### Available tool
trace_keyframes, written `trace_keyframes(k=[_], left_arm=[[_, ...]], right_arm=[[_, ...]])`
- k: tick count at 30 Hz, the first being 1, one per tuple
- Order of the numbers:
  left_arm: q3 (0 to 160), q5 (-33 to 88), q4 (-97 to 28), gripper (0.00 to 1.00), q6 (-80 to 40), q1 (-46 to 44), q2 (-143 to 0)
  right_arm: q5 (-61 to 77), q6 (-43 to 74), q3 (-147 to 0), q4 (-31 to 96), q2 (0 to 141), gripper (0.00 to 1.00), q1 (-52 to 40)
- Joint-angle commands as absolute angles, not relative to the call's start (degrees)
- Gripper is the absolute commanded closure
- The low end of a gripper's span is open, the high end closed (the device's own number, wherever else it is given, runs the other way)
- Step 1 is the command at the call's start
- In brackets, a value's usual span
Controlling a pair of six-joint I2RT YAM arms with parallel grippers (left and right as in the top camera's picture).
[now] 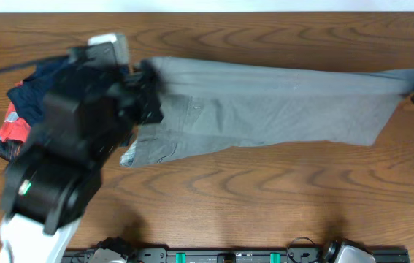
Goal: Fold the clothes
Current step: 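Lift the shorts with both grippers and lay them flat across the table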
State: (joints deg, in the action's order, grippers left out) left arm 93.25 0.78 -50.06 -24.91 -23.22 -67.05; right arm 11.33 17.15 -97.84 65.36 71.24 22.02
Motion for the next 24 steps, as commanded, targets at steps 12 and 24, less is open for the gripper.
trace_keyframes(k=[12,24], left_arm=[[96.6,-0.34,-21.34,0.94,-13.13,-15.49,-96.23],[122.17,13.78,-21.23,0.94,-19.14,-6.55,-97.14]], right_arm=[[17.5,16.69,-98.35,33.95,92.2,0.99,23.83],[11.07,21.61,-116.2,32.29,91.48,0.99,28.8]])
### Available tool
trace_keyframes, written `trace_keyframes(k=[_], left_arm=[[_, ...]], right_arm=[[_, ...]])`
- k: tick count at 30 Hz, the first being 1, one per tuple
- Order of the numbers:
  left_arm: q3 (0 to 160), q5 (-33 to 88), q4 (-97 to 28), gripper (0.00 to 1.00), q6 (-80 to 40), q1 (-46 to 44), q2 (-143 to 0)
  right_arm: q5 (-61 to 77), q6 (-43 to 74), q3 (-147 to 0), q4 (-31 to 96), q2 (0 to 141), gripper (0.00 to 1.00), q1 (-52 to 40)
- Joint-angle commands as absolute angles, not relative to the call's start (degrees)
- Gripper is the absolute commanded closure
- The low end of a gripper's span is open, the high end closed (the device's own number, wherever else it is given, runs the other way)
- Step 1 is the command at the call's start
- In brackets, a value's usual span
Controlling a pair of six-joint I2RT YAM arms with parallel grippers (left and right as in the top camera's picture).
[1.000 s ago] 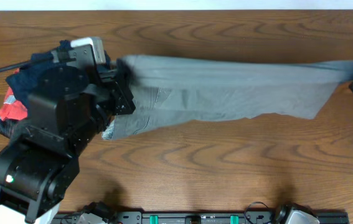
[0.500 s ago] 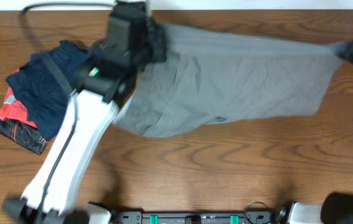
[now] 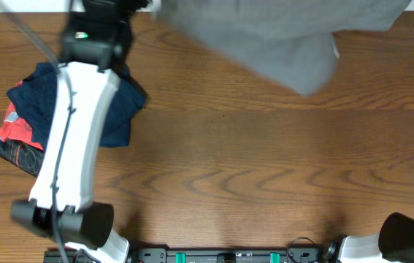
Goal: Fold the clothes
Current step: 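Lift the shorts with both grippers and lay them flat across the table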
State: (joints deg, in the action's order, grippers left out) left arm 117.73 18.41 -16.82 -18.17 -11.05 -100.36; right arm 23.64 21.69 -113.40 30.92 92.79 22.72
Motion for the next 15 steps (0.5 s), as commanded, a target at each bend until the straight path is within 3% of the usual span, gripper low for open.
trace_keyframes(k=[1,10,15], left_arm=[[122.61,13.89,-25.41,0.94,-19.14,-6.55,-96.57],[121.64,10.39,-65.63,0.94,-17.63,-6.55,-97.23],[119.09,8.34,-80.62,0.94,-17.69,-6.57,-99.0]], right_arm=[[10.85,20.43,-116.51,33.67,91.48,0.99,28.88],[1.76,14.09,-112.42,55.24,91.9,0.99,28.49],[-7.25,14.15,-106.24,64.36,91.88,0.99,28.51]])
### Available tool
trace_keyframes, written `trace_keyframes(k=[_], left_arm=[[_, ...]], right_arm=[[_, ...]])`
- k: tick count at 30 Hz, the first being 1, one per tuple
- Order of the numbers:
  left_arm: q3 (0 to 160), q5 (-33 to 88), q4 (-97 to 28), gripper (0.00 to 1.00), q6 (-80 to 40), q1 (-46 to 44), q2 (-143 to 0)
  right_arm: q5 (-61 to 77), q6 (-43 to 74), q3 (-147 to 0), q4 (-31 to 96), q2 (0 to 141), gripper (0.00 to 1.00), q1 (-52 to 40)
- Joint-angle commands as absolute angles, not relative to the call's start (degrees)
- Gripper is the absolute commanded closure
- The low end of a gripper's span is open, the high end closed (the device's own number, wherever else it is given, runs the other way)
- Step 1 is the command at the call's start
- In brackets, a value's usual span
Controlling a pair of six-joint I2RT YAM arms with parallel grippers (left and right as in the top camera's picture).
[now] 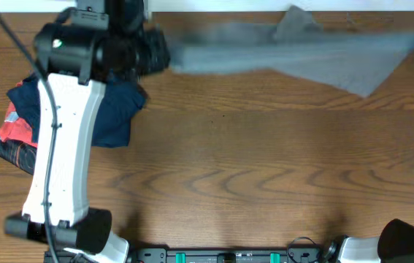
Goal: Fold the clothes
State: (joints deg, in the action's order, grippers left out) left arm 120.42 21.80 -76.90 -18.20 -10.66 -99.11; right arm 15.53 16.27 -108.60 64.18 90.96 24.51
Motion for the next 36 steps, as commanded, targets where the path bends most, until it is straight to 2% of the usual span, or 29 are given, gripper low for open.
trace_keyframes(k=[1,9,14,18,23,27,30,31,34,36], left_arm=[[117.91,8.34,-82.76,0.94,-17.69,-6.66,-99.07],[105.6,9.45,-96.31,0.94,-18.31,-8.6,-98.87],[94.24,11.35,-93.32,0.94,-18.31,-13.17,-97.73],[88.99,11.33,-89.67,0.94,-18.35,-16.16,-97.6],[87.59,10.94,-87.57,0.94,-19.2,-16.84,-97.6],[87.59,10.94,-84.79,0.94,-19.27,-16.84,-97.6],[87.59,10.92,-82.32,0.94,-20.23,-16.84,-97.6],[87.59,10.92,-81.76,0.94,-20.25,-16.84,-97.6],[87.59,10.92,-80.6,0.94,-20.25,-16.84,-97.62],[87.59,10.9,-80.16,0.94,-20.25,-16.8,-97.62]], right_arm=[[-8.32,14.35,-104.75,65.52,91.88,0.99,28.64],[-12.62,16.86,-96.95,70.24,91.81,0.99,31.03],[-10.98,16.19,-96.92,73.21,90.96,0.99,32.34],[-2.44,11.42,-96.84,76.93,90.74,0.99,31.35],[9.78,7.49,-93.67,76.77,90.74,0.93,27.92],[24.08,-0.62,-88.97,70.08,90.89,0.76,21.78],[23.11,-0.75,-86.21,63.68,91.96,0.66,14.04],[22.48,-0.73,-85.71,61.32,92.49,0.58,11.42],[17.34,-0.14,-85.43,51.57,95.18,0.44,2.87],[13.3,0.8,-85.43,44.25,97.45,0.29,-1.76]])
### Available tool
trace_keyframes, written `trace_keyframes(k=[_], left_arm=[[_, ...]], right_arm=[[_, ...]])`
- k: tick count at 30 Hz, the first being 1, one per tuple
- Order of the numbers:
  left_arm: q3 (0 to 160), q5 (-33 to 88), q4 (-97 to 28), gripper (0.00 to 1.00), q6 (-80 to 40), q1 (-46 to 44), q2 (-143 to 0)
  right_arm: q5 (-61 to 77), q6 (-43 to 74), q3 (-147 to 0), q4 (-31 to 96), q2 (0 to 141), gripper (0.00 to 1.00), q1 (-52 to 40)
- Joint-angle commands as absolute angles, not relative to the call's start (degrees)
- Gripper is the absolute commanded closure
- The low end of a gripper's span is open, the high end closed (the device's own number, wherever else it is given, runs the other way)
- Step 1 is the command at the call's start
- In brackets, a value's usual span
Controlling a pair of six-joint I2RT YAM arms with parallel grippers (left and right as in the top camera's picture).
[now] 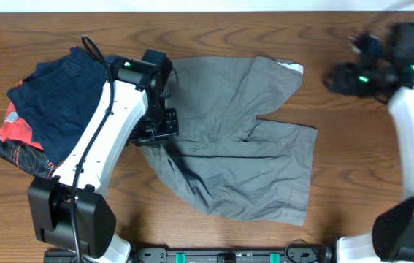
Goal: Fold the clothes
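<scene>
Grey shorts point(243, 157) lie spread on the wooden table point(214, 29), waistband to the left, one leg reaching up right and the other down right. My left gripper point(157, 131) sits low over the waistband's left end; its fingers are hidden under the wrist. Off to the upper right, my right gripper point(336, 77) is clear of the cloth with nothing in it.
A pile of other clothes sits at the left: a navy garment point(57, 98) on top of a red and black one point(13, 142). The left arm point(101, 153) crosses the pile's right side. A black rail point(228, 257) runs along the front edge.
The shorts were stretched in the air along the far edge between both grippers. Now they lie flat mid-table. The right gripper has let go and sits apart; the left is lower, at the waistband.
First the shorts were stretched across the table between the left gripper and the right one at the far right edge. Then they were lifted to the far edge, hanging in the air, then stretched out there. Now they lie spread on the table.
</scene>
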State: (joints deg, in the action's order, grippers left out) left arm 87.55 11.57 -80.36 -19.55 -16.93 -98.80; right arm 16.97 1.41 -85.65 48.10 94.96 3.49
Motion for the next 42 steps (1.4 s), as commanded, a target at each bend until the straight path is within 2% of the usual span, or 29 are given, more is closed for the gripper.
trace_keyframes(k=[1,5,11,16,17,18,19,20,21,24,31,35,39,40,42], left_arm=[[87.59,10.9,-79.85,0.94,-20.25,-16.8,-97.62],[87.59,10.92,-79.13,0.94,-20.27,-16.8,-97.62],[87.59,10.92,-78.5,0.94,-20.27,-16.8,-97.62],[87.55,10.92,-78.19,0.94,-20.27,-16.82,-97.62],[87.53,10.92,-78.02,0.94,-20.29,-16.8,-97.62],[87.53,10.92,-77.82,0.94,-20.29,-16.8,-97.62],[87.53,10.92,-77.49,0.94,-20.29,-16.8,-97.62],[87.53,10.92,-77.3,0.94,-20.29,-16.8,-97.62],[87.53,10.92,-77.17,0.94,-20.29,-16.82,-97.62],[87.53,10.92,-77.01,0.94,-20.29,-16.8,-97.62],[87.53,10.94,-77.03,0.94,-20.27,-16.8,-97.62],[87.53,10.92,-77.01,0.94,-20.29,-16.8,-97.62],[87.53,10.94,-77.03,0.94,-20.27,-16.8,-97.62],[87.53,10.94,-77.06,0.94,-20.27,-16.8,-97.62],[87.53,10.94,-77.23,0.94,-20.27,-16.82,-97.62]], right_arm=[[11.75,0.8,-85.43,40.62,98.91,0.23,-3.95],[10.87,1.41,-85.43,30.55,104.84,0.14,-9.47],[5.56,8.69,-85.43,20.45,113.4,0.13,-11.81],[6.26,10.72,-85.43,17.5,117.32,0.22,-11.81],[6.26,10.7,-85.43,17.63,117.8,0.26,-11.81],[6.26,10.68,-85.43,18.09,118.3,0.36,-11.81],[6.24,10.66,-85.43,18.94,118.61,0.55,-11.81],[6.22,10.55,-85.43,19.68,118.74,0.81,-11.81],[6.2,10.07,-85.43,20.53,118.74,0.99,-11.75],[3.31,10.09,-85.49,24.8,117.97,0.99,-10.74],[-10.33,17.98,-85.49,41.08,112.9,0.99,-5.5],[-12.34,18.41,-85.45,49.91,112.38,0.99,-1.89],[-12.64,18.39,-84.64,52.82,113.3,0.98,0.58],[-12.8,18.35,-84.55,53.04,113.38,0.96,0.89],[-14.28,18.37,-84.55,54.37,113.36,0.77,1.45]])
